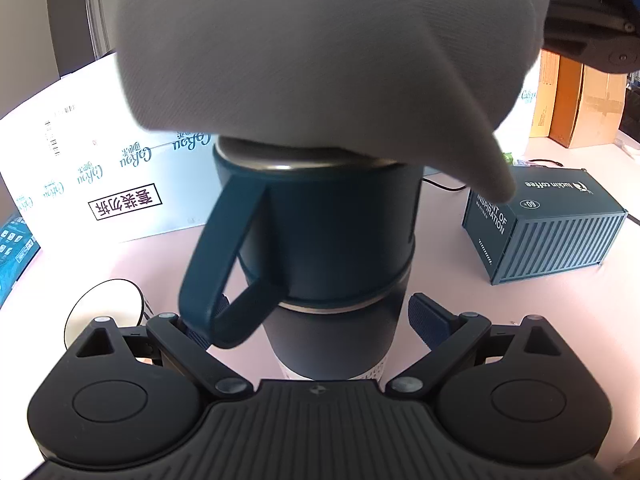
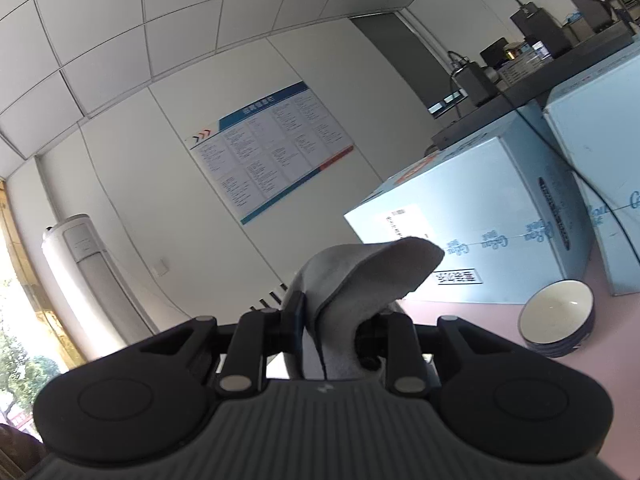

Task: Clean container
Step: 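Rub the cloth in the right gripper over the lid top while the left gripper holds the bottle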

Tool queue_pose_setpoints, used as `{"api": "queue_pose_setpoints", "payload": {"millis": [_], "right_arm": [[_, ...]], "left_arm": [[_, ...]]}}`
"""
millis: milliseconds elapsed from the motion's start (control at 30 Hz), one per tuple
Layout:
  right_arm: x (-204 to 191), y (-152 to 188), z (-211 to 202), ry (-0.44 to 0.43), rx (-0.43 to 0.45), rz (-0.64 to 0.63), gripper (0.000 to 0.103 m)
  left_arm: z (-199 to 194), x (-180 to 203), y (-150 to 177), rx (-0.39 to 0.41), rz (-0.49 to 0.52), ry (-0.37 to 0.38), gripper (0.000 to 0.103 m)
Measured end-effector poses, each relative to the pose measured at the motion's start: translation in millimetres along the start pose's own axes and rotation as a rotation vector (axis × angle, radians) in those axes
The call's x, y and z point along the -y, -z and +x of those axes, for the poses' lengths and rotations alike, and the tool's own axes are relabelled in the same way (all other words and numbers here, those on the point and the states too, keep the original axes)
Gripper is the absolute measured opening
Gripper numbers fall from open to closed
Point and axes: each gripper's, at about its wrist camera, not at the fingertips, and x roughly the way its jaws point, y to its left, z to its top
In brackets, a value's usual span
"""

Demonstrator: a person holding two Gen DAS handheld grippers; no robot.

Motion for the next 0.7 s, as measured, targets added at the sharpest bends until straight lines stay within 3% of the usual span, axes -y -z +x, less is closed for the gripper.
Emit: {"api": "queue_pose_setpoints", "payload": {"millis": [267,700], "right_arm": [[-11,-4,30,-0.064,-0.022,0.011,0.027],[14,-11,4,0.009,0.038,0.065,0.027]], "left_arm": [[-2,5,1,-0.007,0.024,-0.073,0.096],[-3,-1,2,-0.041,-0.018,-0.08,0.096]]}}
